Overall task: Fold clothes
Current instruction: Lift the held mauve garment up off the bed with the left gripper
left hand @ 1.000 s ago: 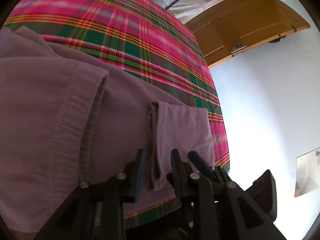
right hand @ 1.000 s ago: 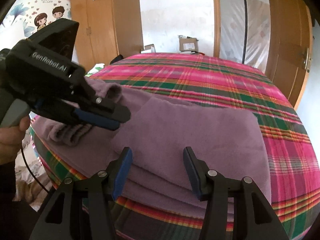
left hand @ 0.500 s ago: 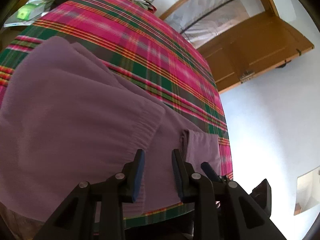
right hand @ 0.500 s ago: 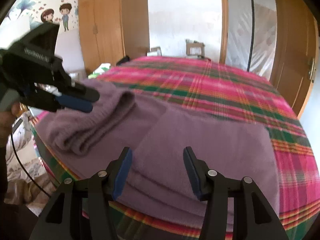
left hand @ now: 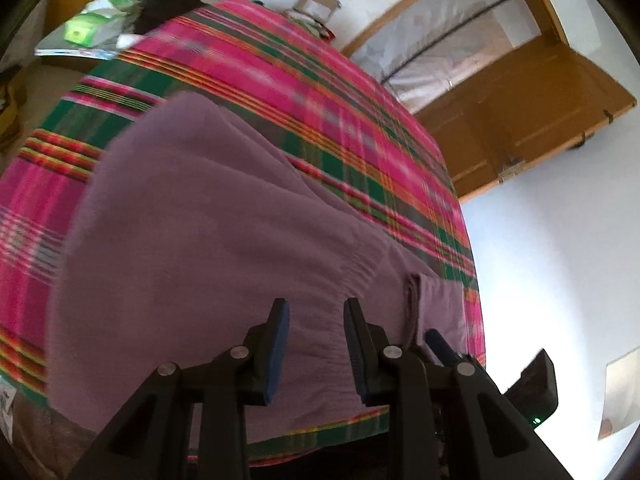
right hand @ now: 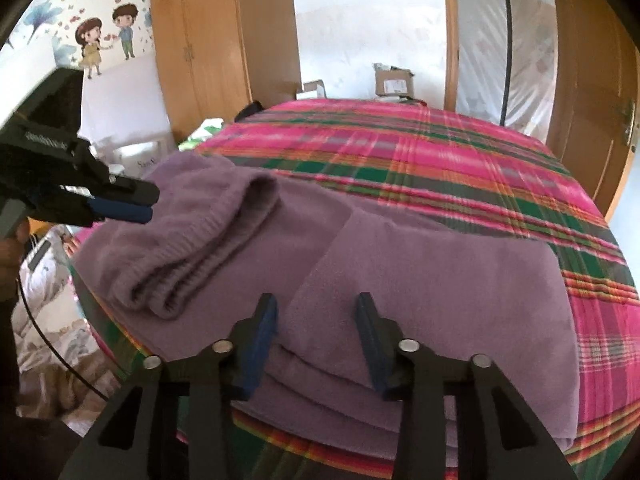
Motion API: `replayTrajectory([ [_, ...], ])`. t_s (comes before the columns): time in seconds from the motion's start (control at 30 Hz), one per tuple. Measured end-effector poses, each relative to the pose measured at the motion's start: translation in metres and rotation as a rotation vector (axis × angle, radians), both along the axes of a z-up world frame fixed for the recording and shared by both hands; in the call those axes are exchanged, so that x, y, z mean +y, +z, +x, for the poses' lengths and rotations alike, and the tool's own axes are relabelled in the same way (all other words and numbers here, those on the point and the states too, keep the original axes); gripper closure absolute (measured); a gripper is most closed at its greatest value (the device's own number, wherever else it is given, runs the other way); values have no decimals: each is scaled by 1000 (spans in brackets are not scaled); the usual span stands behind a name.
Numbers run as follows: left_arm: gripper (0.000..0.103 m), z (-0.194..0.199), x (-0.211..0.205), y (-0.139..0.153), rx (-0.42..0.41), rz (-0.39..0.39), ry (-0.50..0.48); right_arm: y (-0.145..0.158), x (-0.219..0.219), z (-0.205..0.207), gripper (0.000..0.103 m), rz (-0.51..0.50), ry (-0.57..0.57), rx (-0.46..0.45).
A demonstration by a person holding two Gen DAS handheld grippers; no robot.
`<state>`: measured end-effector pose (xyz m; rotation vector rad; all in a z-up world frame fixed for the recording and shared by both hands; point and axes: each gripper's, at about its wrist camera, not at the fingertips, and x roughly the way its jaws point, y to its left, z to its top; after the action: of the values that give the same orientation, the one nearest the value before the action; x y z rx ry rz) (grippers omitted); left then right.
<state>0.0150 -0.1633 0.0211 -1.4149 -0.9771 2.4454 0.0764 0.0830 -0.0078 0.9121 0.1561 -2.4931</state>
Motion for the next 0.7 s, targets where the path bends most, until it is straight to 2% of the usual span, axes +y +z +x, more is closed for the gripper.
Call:
replayTrajectory([
  [0.1, 75, 13, -24, 2, -1, -11, 55, 10, -1, 4, 85, -20, 11, 38],
  [0.17, 74, 20, -39, 1, -7, -23, 100, 15, -3, 5, 88, -30, 31, 46],
  [0.33, 74, 35, -68, -6, -25, -20, 187, 21, -22, 15, 89, -36, 124, 67],
  [0.6, 74, 54, -90, -12, -42, -77, 255, 24, -74, 17, 89, -31, 304, 73],
  [0.7, 68, 62, -96, -19, -66, -92, 266, 21, -91, 16, 89, -22, 346, 62],
])
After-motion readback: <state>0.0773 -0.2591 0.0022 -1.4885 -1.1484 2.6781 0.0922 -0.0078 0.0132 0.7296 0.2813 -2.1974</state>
